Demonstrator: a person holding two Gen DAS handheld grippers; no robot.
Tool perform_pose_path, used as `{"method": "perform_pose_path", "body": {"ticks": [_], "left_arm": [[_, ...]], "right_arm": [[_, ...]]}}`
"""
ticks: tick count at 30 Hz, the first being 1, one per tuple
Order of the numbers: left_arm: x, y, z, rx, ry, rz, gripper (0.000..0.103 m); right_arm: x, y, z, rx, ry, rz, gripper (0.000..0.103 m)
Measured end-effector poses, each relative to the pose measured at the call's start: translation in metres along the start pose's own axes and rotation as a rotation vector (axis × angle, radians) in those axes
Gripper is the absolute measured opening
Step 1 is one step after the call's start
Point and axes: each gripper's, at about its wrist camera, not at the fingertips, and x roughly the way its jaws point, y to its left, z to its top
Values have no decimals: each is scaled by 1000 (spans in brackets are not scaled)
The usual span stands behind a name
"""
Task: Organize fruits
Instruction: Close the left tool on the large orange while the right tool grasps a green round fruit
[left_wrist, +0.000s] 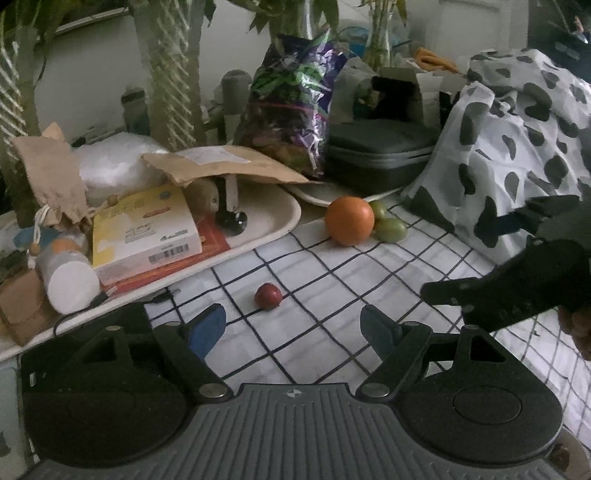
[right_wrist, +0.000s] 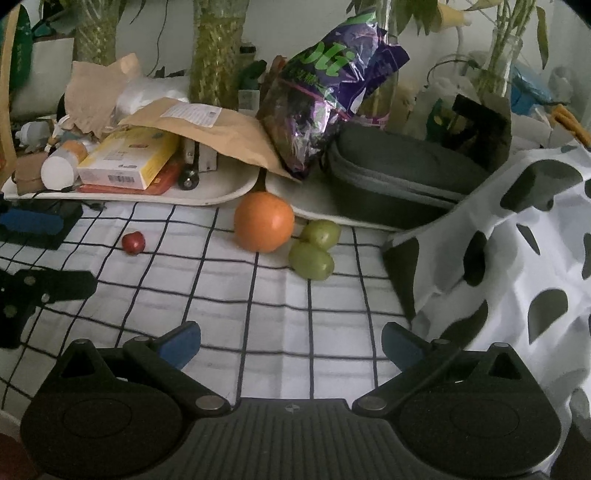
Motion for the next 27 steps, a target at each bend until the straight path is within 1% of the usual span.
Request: {"method": "perform_pose_path", "body": {"ticks": [5,9,10,13,14,17,21,25,26,27], "left_arm": [[9,-5,11,34,-25,4,79],[23,-10,22,18,-35,-27,79],[27,-11,24,8,-37,-40,79],[41,-17,32,-12,-42,-72,79],[47,-18,34,-17,-43,-82,79],[62,-19,41,-52,-39,-120,79],[78,-21,47,-59,-42,-137,79],[90,-17,51,-84,-42,-165,79],[93,-15,52,-92,-42,-172,79],[96,-14,53,-102,-43,-180,79]], "right_arm": [[10,-6,-1,-29,-44,-4,103],[17,-15,-1,-24,-83,16,101],[20,-17,-2,-27,-89,16,97],[30,-24,-3,-40,-88,3,88],[32,-26,-3,-41,-95,8,87],[40,-31,-2,-50,-115,35,78],[47,-30,0,-89,-153,71,64],[55,-30,4,-101,-168,89,62],[57,-31,5,-98,-170,93,60],[59,-31,6,-97,-172,102,57]]}}
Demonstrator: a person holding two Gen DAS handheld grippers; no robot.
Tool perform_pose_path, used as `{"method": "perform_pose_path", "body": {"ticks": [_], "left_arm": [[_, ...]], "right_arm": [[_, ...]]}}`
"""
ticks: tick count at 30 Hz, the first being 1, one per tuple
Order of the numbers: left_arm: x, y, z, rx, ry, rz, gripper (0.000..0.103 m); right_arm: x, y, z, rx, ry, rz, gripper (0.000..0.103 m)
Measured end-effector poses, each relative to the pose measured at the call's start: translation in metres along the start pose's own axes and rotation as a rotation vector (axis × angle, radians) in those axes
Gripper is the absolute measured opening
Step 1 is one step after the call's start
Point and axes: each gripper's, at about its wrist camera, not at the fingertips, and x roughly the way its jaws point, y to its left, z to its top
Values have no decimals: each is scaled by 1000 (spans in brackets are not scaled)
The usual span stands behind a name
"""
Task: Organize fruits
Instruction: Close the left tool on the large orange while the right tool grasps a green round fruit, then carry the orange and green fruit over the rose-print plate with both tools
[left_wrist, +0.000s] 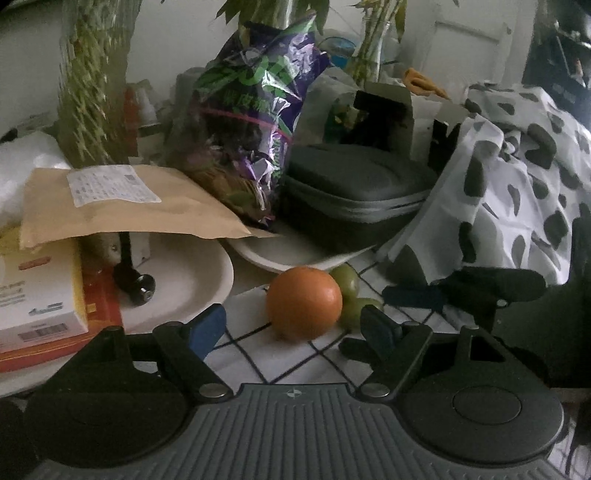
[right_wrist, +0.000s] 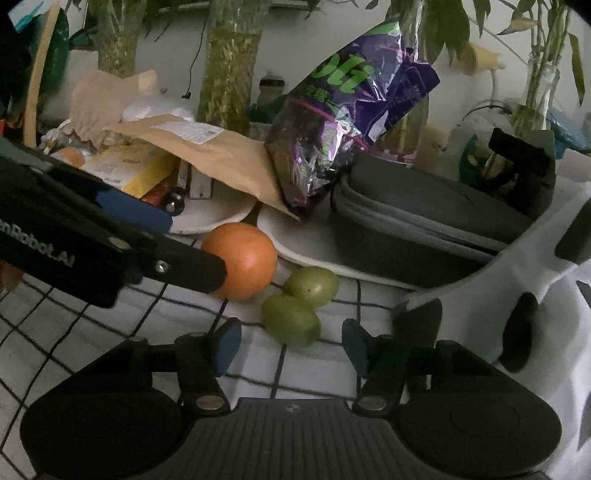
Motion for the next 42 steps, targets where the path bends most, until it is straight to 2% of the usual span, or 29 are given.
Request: {"method": "perform_pose_path", "body": {"ticks": [2,5,6,7,8,10,13,16,20,31,42], "left_arm": [[5,3,1,-16,1,-11,79],[12,6,2,-48,8,-37,77],[15,7,3,-61,13,-47,74],[18,9,4,-75,18,-58,66],[21,10,4,-92,22,-69,62],[26,12,5,-121,27,-75,60],[33,16,6,-180,44,-106,51],[32,17,8,-208,51,-96,50],[20,12,10,-187,39,-104,50],[-28,-18,4,-15,39,-14,50],[-81,-39,-8,47,14,47,50]], "right_arm": [[2,-2,0,1,-8,21,52],[3,-6,2,23,1,58,35],[3,-5,2,18,4,59,35],[3,-5,2,12,5,59,34],[3,-5,2,12,8,58,34],[2,-4,2,9,14,54,34],[1,-4,2,4,19,50,34],[-2,-3,2,-9,19,42,33],[-8,-6,1,3,21,31,33],[-42,4,6,4,18,36,32],[-89,13,6,36,-6,44,30]]}}
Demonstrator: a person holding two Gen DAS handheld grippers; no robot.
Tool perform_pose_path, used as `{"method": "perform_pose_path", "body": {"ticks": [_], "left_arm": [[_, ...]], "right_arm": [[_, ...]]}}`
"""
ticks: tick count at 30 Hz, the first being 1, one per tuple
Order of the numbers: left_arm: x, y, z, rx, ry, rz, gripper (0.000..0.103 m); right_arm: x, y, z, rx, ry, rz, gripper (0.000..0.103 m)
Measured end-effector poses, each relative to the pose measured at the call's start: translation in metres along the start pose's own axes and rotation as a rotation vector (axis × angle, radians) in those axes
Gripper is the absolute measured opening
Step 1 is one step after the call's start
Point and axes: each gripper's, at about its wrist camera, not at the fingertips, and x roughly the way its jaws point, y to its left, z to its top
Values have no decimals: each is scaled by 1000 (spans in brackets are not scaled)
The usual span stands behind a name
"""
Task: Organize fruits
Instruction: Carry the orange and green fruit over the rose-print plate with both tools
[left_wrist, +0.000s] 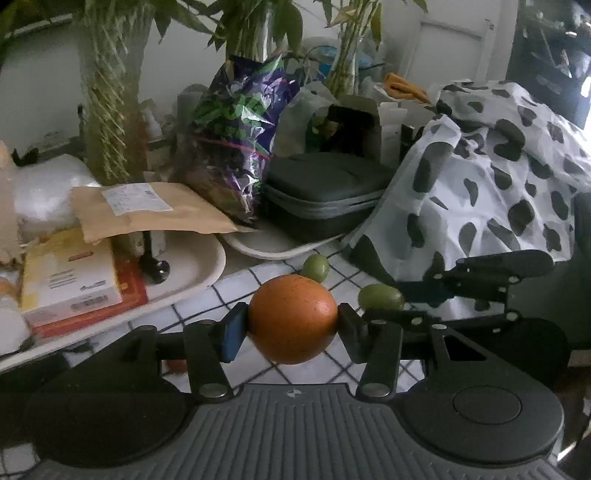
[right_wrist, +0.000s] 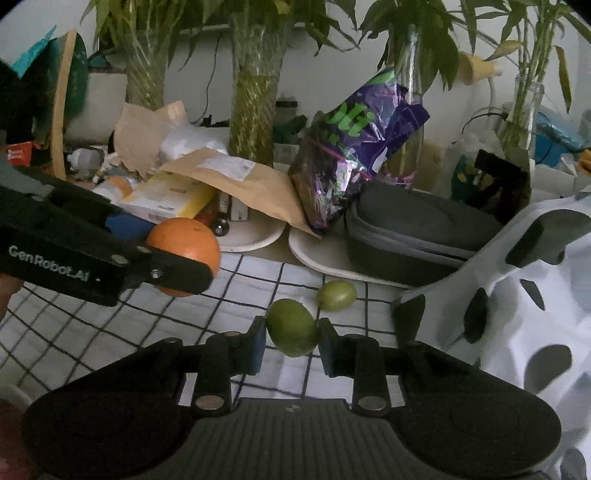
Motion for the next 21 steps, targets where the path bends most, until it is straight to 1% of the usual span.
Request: {"method": "perform_pose_path", "body": {"ticks": [9,15,21], "left_arm": [[-39,-16,-15,31,-10,25,50],[-68,-27,-26,26,-35,30,50],[-90,-38,-38,27,-44,38,50]], "right_arm": [[-36,18,-9,0,-8,21,29],[-60,35,-16,-22,-22,33,28],[-84,51,-22,-34,-39,48,28]]}}
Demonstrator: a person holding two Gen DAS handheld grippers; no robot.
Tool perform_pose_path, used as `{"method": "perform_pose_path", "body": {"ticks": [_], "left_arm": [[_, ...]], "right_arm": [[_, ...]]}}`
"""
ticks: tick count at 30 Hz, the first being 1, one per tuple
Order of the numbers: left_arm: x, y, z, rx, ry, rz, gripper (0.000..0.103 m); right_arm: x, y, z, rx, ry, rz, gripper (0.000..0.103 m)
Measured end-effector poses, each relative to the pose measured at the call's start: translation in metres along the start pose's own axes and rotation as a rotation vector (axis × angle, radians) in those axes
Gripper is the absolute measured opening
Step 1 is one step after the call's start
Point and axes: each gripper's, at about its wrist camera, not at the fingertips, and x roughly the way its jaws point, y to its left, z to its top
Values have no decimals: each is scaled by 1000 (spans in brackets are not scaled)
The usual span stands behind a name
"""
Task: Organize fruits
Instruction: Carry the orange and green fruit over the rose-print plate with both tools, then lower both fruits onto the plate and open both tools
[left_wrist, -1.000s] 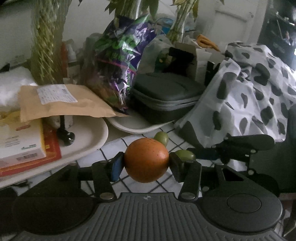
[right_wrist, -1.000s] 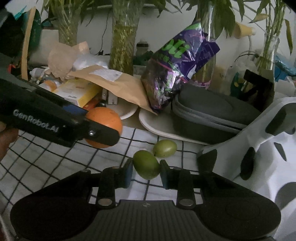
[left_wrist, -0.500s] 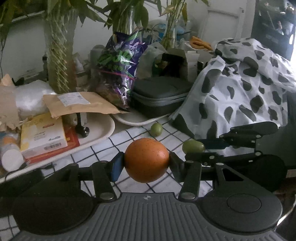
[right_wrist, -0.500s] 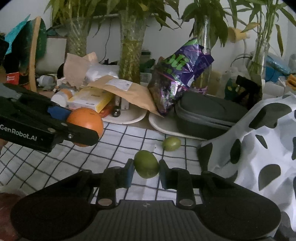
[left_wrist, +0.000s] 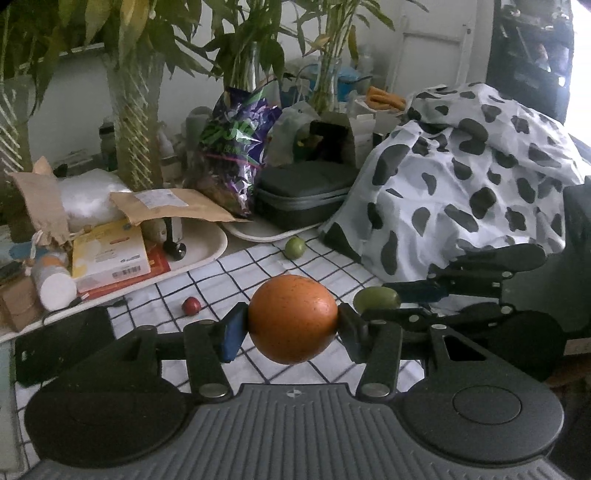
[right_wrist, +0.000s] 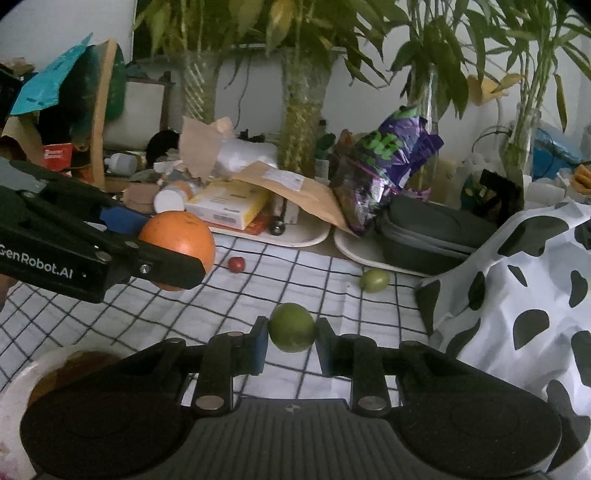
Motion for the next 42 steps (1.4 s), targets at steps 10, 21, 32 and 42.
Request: {"method": "perform_pose_path", "body": {"ticks": [10,21,32,42], "left_arm": [[-35,-6,-22,-24,-4,30,50],[-68,-20,-52,-34,10,37,50],[-89,-32,-77,-47,54,39,50],[-93,-39,-92,-58,111,40,50]], "right_arm": [[-27,25,-13,-5,4,32,28],[-54,49,-30,1,30,69,28],[-73,67,-48,20,76,101,28],[-79,77,-53,50,108,155,28]]}}
